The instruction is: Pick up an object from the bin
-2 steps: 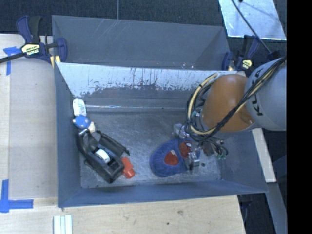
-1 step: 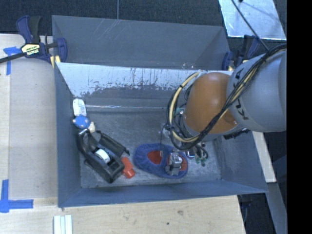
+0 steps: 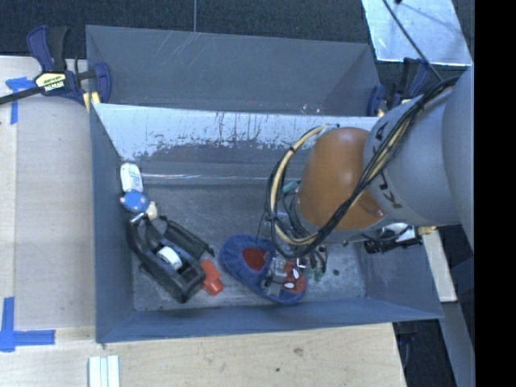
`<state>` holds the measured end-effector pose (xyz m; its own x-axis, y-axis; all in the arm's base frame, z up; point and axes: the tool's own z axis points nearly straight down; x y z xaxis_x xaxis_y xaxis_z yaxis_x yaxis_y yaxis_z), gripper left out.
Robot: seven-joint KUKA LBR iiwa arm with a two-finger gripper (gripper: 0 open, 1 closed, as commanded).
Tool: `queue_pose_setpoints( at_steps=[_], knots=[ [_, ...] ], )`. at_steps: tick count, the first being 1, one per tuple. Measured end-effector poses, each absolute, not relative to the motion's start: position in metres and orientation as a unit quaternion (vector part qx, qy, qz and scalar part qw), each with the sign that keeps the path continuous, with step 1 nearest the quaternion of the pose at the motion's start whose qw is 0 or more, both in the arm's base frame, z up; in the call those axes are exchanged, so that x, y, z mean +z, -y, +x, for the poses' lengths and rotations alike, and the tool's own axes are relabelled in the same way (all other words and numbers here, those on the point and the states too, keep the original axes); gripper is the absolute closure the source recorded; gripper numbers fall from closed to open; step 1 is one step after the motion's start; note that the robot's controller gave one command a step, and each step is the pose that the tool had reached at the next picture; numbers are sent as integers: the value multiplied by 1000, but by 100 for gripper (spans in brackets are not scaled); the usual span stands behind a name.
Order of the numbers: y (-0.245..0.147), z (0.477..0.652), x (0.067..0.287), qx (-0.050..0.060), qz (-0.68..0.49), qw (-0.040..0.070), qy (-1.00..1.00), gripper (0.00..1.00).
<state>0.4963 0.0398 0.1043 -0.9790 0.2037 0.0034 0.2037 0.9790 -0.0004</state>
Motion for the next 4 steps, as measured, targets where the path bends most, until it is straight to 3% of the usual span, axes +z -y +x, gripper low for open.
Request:
queue_pose_setpoints(
  at_steps=[1, 2, 3, 4],
  knots=[
    [-38, 485, 71, -1, -165, -4, 986, 0],
    [-38, 486, 73, -1, -163, -6, 987, 0],
    [-37, 488, 76, -2, -163, -9, 987, 100],
    [-37, 491, 158, -1, -161, -4, 987, 100]
  ],
)
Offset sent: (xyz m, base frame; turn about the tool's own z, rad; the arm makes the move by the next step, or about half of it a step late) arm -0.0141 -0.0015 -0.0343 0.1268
